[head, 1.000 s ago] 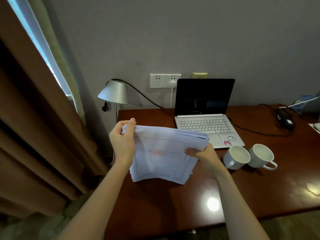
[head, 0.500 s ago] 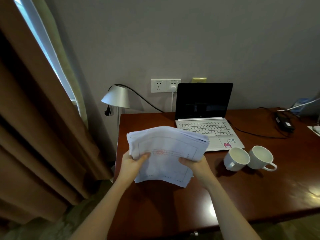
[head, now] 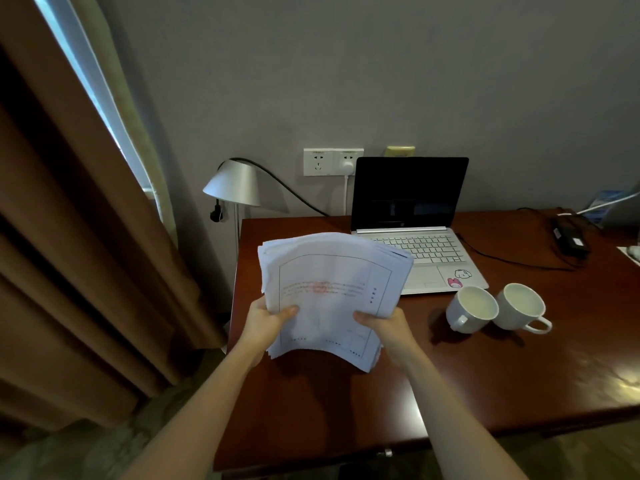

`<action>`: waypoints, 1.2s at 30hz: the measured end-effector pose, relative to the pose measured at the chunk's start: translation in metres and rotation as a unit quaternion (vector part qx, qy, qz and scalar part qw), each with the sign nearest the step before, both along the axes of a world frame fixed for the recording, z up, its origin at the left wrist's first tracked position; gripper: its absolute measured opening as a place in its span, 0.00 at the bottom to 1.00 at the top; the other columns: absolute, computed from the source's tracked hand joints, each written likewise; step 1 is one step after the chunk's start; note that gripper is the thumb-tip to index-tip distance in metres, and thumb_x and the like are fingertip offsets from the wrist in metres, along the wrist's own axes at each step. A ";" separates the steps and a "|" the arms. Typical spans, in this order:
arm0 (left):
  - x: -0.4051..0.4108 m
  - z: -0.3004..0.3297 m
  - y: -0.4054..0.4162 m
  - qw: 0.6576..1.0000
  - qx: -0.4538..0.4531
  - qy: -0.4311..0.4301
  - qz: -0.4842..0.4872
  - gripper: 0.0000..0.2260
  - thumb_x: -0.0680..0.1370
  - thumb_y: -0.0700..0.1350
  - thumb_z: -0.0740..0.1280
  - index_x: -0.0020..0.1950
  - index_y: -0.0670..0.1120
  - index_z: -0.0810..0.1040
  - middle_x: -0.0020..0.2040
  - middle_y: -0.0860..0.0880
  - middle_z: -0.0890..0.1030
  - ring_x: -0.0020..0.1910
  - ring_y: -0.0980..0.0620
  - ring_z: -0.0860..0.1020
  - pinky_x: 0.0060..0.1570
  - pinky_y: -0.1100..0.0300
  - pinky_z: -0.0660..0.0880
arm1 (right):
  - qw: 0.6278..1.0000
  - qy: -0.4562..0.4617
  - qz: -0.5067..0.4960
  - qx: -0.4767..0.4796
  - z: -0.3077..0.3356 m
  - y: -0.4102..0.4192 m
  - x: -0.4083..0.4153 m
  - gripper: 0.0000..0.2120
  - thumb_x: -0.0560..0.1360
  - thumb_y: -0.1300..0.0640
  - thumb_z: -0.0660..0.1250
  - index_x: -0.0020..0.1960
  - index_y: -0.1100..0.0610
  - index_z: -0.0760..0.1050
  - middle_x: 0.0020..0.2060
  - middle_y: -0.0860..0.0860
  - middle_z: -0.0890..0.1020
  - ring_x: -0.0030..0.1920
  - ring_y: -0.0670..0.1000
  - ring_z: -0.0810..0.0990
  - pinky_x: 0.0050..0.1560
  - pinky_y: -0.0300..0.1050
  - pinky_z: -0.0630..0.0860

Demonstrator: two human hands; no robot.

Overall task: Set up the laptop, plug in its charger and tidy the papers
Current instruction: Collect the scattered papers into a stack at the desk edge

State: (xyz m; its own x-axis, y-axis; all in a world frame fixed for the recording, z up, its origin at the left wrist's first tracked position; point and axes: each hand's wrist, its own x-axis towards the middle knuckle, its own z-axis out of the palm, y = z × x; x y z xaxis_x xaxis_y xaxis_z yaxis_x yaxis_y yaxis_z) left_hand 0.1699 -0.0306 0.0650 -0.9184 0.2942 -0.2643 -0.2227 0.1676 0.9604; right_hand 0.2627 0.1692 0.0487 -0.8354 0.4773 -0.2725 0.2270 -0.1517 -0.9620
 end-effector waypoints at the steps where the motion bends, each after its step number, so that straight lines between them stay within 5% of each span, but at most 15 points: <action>1: -0.001 0.001 0.000 1.000 -0.002 0.005 0.004 0.18 0.75 0.37 0.69 0.64 0.44 0.74 0.61 0.47 0.78 0.63 0.46 0.73 0.59 0.49 0.74 | 1.000 0.004 -0.004 -0.004 0.002 0.001 -0.002 0.11 0.68 0.68 0.74 0.44 0.52 0.82 0.41 0.48 0.87 0.50 0.56 0.83 0.45 0.49 0.79; 5: -0.001 0.002 -0.004 0.999 0.022 0.037 0.013 0.17 0.74 0.40 0.70 0.62 0.47 0.75 0.56 0.53 0.79 0.58 0.52 0.76 0.55 0.49 0.77 | 1.000 0.019 0.021 0.010 0.011 0.008 -0.005 0.12 0.67 0.64 0.76 0.42 0.48 0.85 0.42 0.46 0.87 0.44 0.49 0.85 0.42 0.44 0.79; 11: 0.018 -0.037 -0.017 0.996 -0.031 -0.082 -0.036 0.21 0.73 0.36 0.70 0.66 0.43 0.72 0.60 0.47 0.78 0.63 0.47 0.73 0.63 0.49 0.71 | 0.996 -0.080 0.034 0.000 -0.028 -0.002 0.020 0.16 0.67 0.73 0.73 0.50 0.57 0.80 0.49 0.56 0.84 0.55 0.60 0.81 0.53 0.52 0.78; 15: 0.017 -0.047 -0.020 0.990 -0.059 -0.115 -0.048 0.17 0.73 0.35 0.69 0.62 0.42 0.75 0.55 0.48 0.79 0.58 0.50 0.75 0.58 0.56 0.72 | 0.994 -0.101 0.043 -0.001 -0.039 -0.002 0.024 0.17 0.68 0.72 0.72 0.53 0.58 0.78 0.53 0.59 0.83 0.55 0.60 0.80 0.58 0.58 0.78; 18: 0.014 -0.051 -0.021 0.990 -0.067 -0.115 -0.055 0.18 0.73 0.35 0.70 0.61 0.43 0.75 0.49 0.53 0.79 0.57 0.49 0.74 0.55 0.58 0.71 | 0.993 -0.114 0.035 -0.006 -0.042 0.000 0.020 0.17 0.68 0.72 0.72 0.54 0.59 0.78 0.52 0.59 0.83 0.55 0.59 0.80 0.55 0.54 0.78; 24: 0.020 -0.057 -0.022 0.989 -0.088 -0.104 -0.051 0.21 0.75 0.41 0.70 0.67 0.41 0.72 0.62 0.44 0.78 0.62 0.45 0.75 0.65 0.50 0.71 | 0.995 -0.091 0.034 -0.017 -0.045 -0.002 0.020 0.15 0.71 0.63 0.73 0.57 0.56 0.78 0.51 0.54 0.84 0.53 0.55 0.81 0.54 0.51 0.79; 31: 0.019 -0.061 -0.052 0.989 -0.137 -0.057 -0.021 0.16 0.72 0.39 0.72 0.59 0.39 0.78 0.56 0.44 0.82 0.51 0.47 0.81 0.48 0.54 0.80 | 0.998 -0.061 -0.024 0.021 -0.046 -0.011 0.007 0.11 0.70 0.62 0.74 0.50 0.52 0.79 0.47 0.51 0.86 0.44 0.49 0.85 0.38 0.39 0.79; 36: 0.030 -0.072 -0.086 0.950 -0.290 -0.112 -0.025 0.08 0.73 0.39 0.71 0.49 0.39 0.76 0.51 0.41 0.81 0.48 0.45 0.81 0.49 0.51 0.80 | 0.982 -0.176 0.027 0.066 -0.072 -0.032 0.006 0.24 0.71 0.69 0.68 0.66 0.58 0.71 0.48 0.58 0.81 0.46 0.55 0.81 0.41 0.45 0.78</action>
State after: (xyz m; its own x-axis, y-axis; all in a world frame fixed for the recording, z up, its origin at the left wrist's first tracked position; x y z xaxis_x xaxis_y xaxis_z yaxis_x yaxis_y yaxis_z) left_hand 0.1997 -0.1164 -0.0066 -0.8090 0.0810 -0.5822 -0.3879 0.6706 0.6323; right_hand 0.2685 0.1373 -0.0231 -0.7263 0.4849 -0.4872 0.5526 -0.0096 -0.8334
